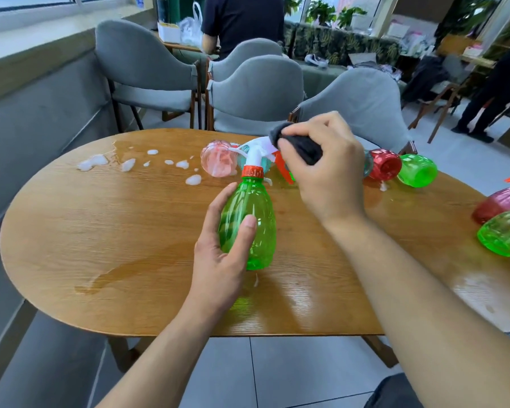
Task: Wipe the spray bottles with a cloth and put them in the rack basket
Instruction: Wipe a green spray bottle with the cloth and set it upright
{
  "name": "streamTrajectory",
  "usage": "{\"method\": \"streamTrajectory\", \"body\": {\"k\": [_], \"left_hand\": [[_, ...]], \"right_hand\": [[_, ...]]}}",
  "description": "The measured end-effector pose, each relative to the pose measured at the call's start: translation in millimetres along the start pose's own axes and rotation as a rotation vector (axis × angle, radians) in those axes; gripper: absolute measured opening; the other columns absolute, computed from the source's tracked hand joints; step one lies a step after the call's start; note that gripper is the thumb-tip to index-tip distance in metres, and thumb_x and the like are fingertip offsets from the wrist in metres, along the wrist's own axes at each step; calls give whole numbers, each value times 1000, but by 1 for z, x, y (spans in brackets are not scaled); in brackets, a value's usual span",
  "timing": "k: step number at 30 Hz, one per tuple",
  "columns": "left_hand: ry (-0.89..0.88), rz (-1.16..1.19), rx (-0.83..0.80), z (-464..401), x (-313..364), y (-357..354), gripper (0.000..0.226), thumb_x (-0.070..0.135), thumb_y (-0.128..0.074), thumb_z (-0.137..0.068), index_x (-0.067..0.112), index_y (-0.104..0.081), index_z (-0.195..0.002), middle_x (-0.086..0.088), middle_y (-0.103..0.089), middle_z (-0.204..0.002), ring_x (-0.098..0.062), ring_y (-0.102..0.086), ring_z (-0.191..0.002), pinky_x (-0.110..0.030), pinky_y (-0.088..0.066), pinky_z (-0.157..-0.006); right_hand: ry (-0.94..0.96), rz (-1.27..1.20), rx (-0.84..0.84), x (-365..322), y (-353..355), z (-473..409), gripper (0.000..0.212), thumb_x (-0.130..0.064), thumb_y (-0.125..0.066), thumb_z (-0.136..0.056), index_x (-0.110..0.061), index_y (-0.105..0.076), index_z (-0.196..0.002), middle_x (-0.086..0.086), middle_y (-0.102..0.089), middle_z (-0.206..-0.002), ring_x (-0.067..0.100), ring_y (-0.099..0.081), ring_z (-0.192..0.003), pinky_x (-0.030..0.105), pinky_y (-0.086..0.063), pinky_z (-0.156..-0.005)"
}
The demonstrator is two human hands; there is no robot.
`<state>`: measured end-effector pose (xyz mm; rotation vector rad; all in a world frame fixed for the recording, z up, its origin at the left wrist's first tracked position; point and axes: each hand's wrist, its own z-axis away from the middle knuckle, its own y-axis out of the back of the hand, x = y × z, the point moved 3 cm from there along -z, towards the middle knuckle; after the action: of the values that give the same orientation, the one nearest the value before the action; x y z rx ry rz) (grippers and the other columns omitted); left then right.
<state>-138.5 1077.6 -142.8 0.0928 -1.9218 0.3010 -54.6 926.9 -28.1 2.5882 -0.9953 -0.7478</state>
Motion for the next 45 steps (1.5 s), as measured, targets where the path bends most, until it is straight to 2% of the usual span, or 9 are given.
{"method": "streamTrajectory", "body": {"k": [5, 12, 16, 24, 27, 31, 35, 39, 45], "left_hand": [[36, 22, 41, -3, 0, 7, 53, 38, -62, -97, 37, -54, -149, 29, -68, -122, -3, -70, -111, -25, -61, -83], [20, -14, -27, 2, 0, 1, 47, 34, -65, -103, 39, -53, -149, 24, -67, -128, -8, -69, -116, -27, -61, -89], [6, 19, 10, -1, 5, 6, 48, 35, -65, -100, 38, -54, -147, 24, -68, -126, -6, -69, -114, -20, -59, -83], [7, 15, -10, -4, -1, 7, 45, 40, -65, -100, 46, -56, -144, 22, -68, -129, -9, -69, -117, -25, -61, -88], [-7, -7, -7, -2, -2, 6, 47, 39, -64, -97, 47, -57, -143, 18, -69, -131, -10, -69, -118, -29, -61, -93], [19, 22, 18, -6, -6, 10, 46, 44, -65, -96, 51, -57, -142, 11, -70, -132, -17, -70, -118, -45, -63, -96], [18, 34, 0, -5, -4, 8, 45, 45, -64, -96, 53, -58, -140, 12, -70, -131, -18, -71, -116, -45, -64, -91], [14, 13, 9, -3, -4, 8, 44, 41, -63, -97, 53, -58, -139, 17, -70, -128, -16, -72, -113, -45, -65, -90], [26, -18, 10, -4, -6, 7, 44, 39, -66, -100, 45, -57, -143, 25, -70, -122, -8, -72, -109, -37, -64, -89]], "right_hand": [[-13, 50, -218, 13, -12, 22, 8, -22, -78, -87, -21, -78, -95, -3, -65, -95, 13, -64, -85, 39, -54, -75], [7, 19, -4, -1, 5, 4, 9, -20, -79, -90, -18, -80, -98, -1, -64, -95, 10, -61, -85, 23, -51, -76], [34, 67, -198, 10, -5, 13, 13, -24, -80, -89, -21, -81, -102, -3, -64, -99, 14, -64, -88, 38, -55, -78], [-144, -64, -58, 20, 15, -15, 13, -24, -80, -91, -22, -83, -103, -3, -68, -97, 3, -65, -91, 12, -47, -83], [-188, -30, -175, 23, 0, -19, 10, -27, -81, -90, -25, -83, -100, -8, -70, -96, 1, -64, -88, 10, -46, -82], [-504, -321, -94, 33, -4, -16, 4, -12, -76, -96, -14, -79, -93, 0, -68, -75, -5, -62, -56, 15, -50, -55], [-560, -467, -157, 35, -17, -8, 7, -13, -78, -94, -13, -81, -100, 0, -79, -90, 1, -70, -79, 20, -57, -76], [-699, -564, -82, 42, -19, -9, 6, -16, -77, -95, -16, -81, -100, -2, -77, -87, 0, -69, -74, 14, -52, -63], [-508, -333, -128, 37, -17, -4, 5, -29, -80, -88, -28, -83, -91, -7, -74, -83, 5, -66, -72, 28, -51, -71]]}}
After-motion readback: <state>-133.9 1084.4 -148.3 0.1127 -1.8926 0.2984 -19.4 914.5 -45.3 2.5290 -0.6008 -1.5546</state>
